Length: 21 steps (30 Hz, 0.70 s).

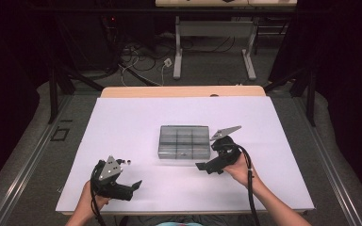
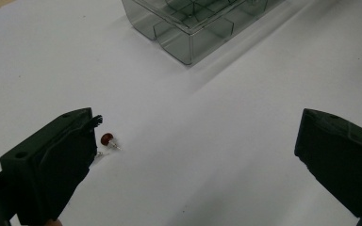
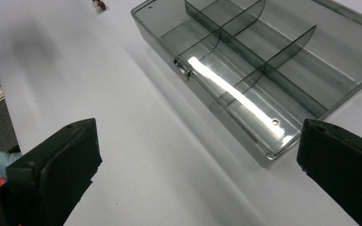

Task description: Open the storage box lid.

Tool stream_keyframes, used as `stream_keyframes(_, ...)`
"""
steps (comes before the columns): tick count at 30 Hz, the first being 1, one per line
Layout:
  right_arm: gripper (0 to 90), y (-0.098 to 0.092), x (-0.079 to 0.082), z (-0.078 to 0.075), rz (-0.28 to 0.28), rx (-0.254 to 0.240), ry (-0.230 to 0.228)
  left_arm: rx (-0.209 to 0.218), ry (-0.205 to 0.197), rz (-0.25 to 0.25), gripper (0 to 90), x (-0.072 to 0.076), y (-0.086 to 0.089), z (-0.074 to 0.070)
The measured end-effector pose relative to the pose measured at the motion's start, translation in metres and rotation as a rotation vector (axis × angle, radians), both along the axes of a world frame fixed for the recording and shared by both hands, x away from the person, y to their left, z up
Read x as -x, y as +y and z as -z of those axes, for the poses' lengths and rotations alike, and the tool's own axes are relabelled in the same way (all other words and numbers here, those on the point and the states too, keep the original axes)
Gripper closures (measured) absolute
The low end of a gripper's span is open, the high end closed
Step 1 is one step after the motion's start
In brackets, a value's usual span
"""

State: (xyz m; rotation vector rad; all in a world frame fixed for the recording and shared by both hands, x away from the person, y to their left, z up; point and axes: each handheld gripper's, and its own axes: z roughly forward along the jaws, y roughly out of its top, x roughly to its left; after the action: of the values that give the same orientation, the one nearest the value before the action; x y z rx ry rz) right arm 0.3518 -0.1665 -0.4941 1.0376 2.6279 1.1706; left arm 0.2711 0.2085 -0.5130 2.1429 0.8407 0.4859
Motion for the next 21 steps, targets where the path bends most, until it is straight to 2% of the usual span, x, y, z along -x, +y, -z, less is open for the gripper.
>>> stream_keyframes(2, 0.0, 0.002, 0.003, 0.001, -0.002, -0.002, -0.001, 0.002, 0.009, 0.003, 0.0, 0.000, 0.000, -0.001)
stream_keyframes(6, 0.1, 0.005, 0.006, 0.001, -0.003, 0.003, 0.005, -0.001, 0.000, 0.002, 0.0, 0.000, -0.002, 0.000)
stream_keyframes(8, 1.2, 0.007, 0.007, 0.001, 0.000, -0.001, -0.004, -0.006, 0.016, 0.009, 0.0, -0.001, -0.001, -0.001)
stream_keyframes(9, 2.3, 0.008, 0.007, 0.001, 0.002, -0.007, -0.005, 0.002, 0.004, 0.000, 0.0, -0.001, -0.002, 0.000)
stream_keyframes(13, 13.7, 0.015, 0.008, 0.004, -0.012, -0.002, -0.010, -0.007, 0.015, 0.009, 0.0, -0.001, -0.001, 0.000)
stream_keyframes(17, 20.3, 0.022, 0.008, 0.008, -0.034, 0.018, 0.000, -0.008, 0.010, 0.006, 0.0, -0.001, -0.002, 0.001)
stream_keyframes(21, 30.8, 0.029, 0.008, 0.013, -0.020, 0.017, -0.035, -0.007, 0.016, 0.007, 0.0, -0.001, -0.002, 0.000)
